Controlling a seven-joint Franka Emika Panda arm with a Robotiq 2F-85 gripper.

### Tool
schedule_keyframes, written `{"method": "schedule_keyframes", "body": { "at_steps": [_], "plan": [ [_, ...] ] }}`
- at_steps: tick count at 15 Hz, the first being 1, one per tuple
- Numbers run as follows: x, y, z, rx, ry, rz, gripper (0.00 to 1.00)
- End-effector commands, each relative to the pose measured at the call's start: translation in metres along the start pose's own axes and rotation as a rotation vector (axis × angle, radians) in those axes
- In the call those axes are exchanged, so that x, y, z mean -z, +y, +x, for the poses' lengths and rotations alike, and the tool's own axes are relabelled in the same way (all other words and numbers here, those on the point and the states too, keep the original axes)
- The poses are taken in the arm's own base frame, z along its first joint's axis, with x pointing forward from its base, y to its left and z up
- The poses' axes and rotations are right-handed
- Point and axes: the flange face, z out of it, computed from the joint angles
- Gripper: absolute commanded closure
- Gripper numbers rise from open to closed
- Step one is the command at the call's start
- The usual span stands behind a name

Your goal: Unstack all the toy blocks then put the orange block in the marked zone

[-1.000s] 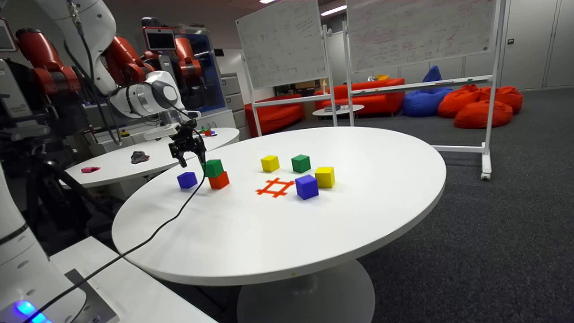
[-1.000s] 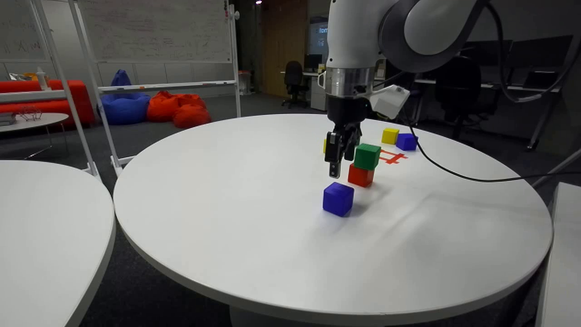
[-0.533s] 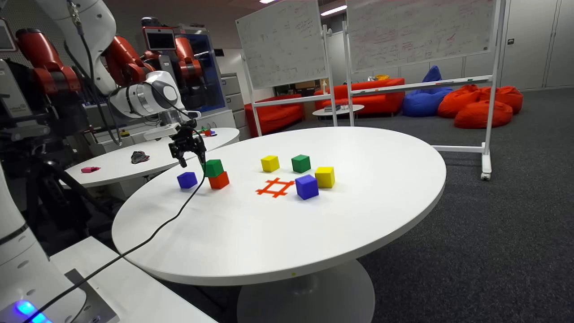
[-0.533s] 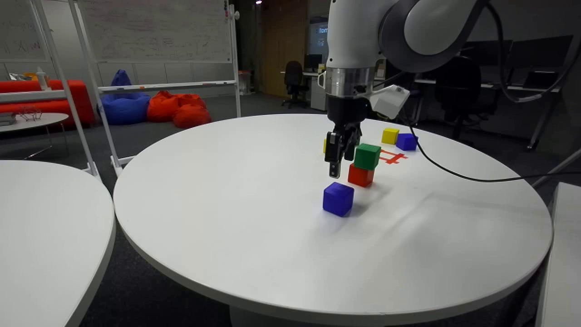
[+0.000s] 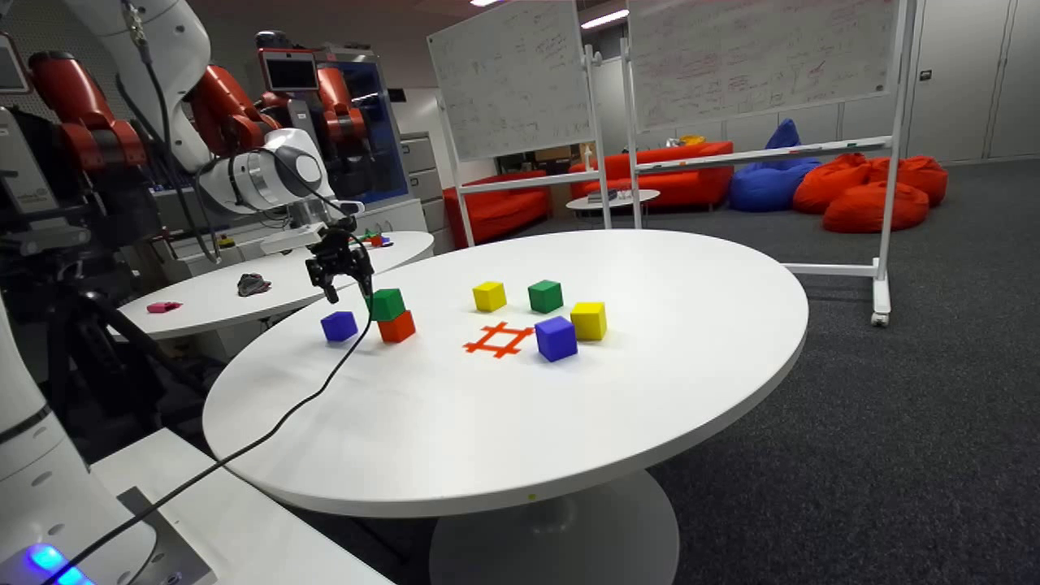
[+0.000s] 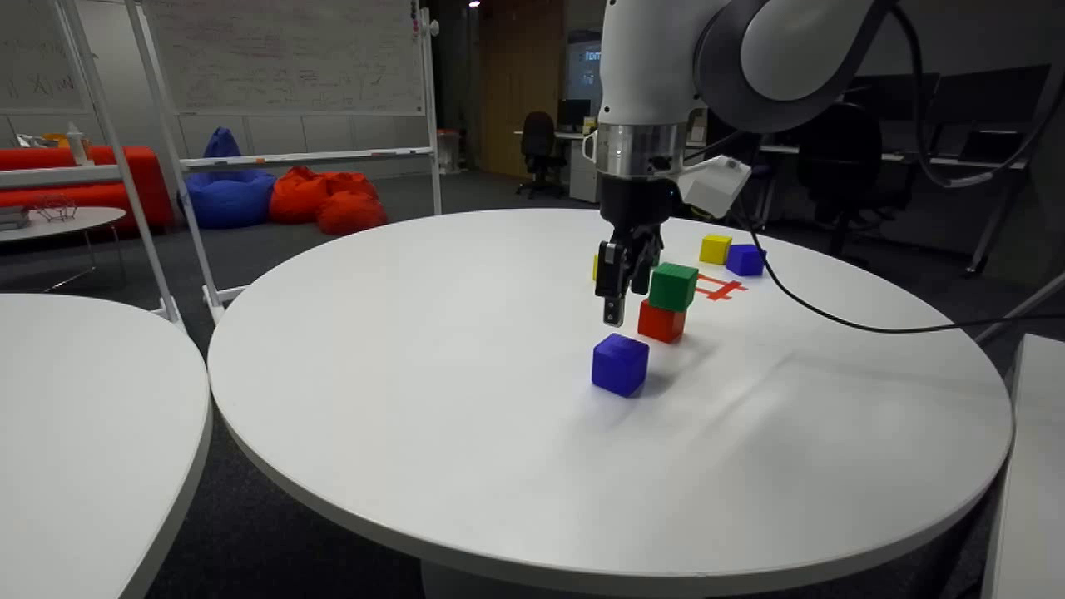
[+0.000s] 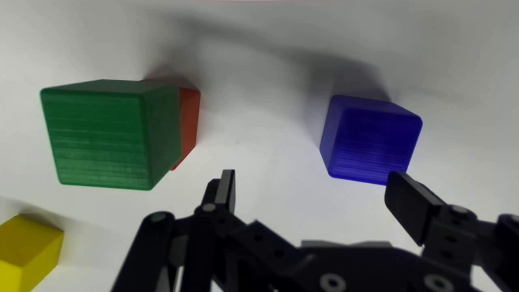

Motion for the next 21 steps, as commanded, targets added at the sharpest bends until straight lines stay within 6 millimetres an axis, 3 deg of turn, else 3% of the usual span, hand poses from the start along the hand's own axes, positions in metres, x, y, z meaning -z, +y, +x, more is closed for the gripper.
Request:
{"method": "schedule_keyframes", "body": {
  "at_steps": [1, 11, 16, 17, 21],
  "plan": [
    [0.002, -0.002, -0.001, 0.002, 0.001, 0.000, 0.00],
    [0.025, -0.033, -0.023, 0.096, 0.137, 0.071, 0.00],
    [0.038, -0.035, -0.044, 0.108, 0.161, 0.058, 0.00],
    [0.028, -0.039, -0.027, 0.097, 0.152, 0.067, 0.00],
    [0.027, -0.039, -0.027, 0.098, 0.150, 0.066, 0.00]
  ]
}}
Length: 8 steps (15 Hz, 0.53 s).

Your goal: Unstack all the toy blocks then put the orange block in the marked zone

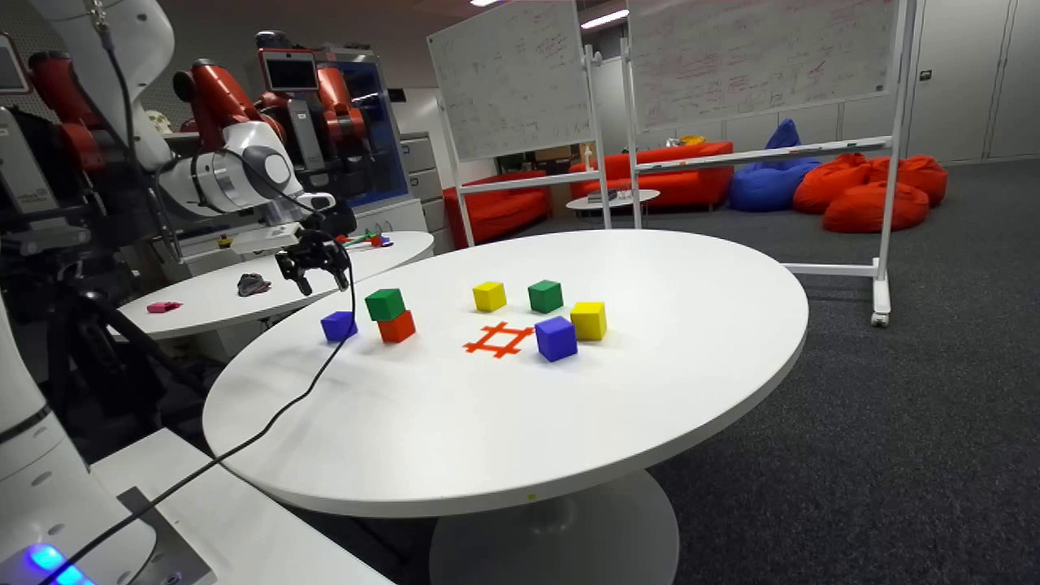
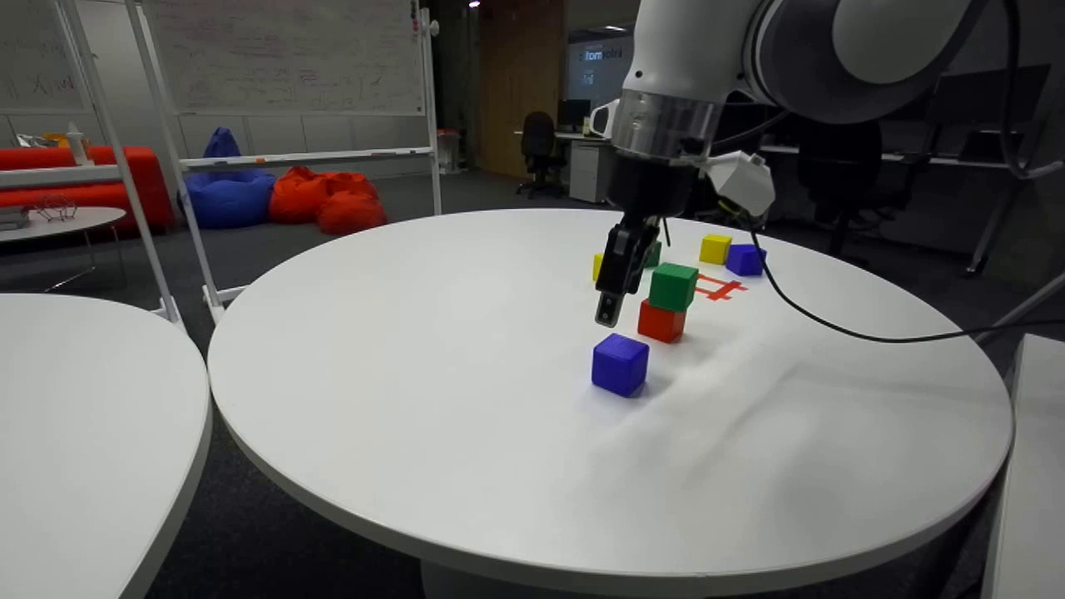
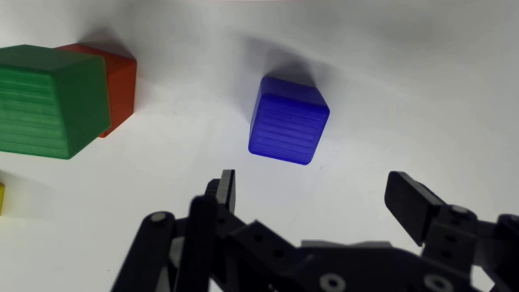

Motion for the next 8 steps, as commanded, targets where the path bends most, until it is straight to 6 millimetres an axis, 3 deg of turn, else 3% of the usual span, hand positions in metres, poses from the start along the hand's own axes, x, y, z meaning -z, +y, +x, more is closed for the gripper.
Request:
{"method": "schedule_keyframes", "body": {
  "at_steps": [1, 8],
  "plan": [
    [-0.0004, 0.0004, 0.0000, 0.000, -0.002, 0.001, 0.00],
    [-0.0004, 0.0026, 0.0013, -0.009, 0.002, -0.009, 0.00]
  ]
}}
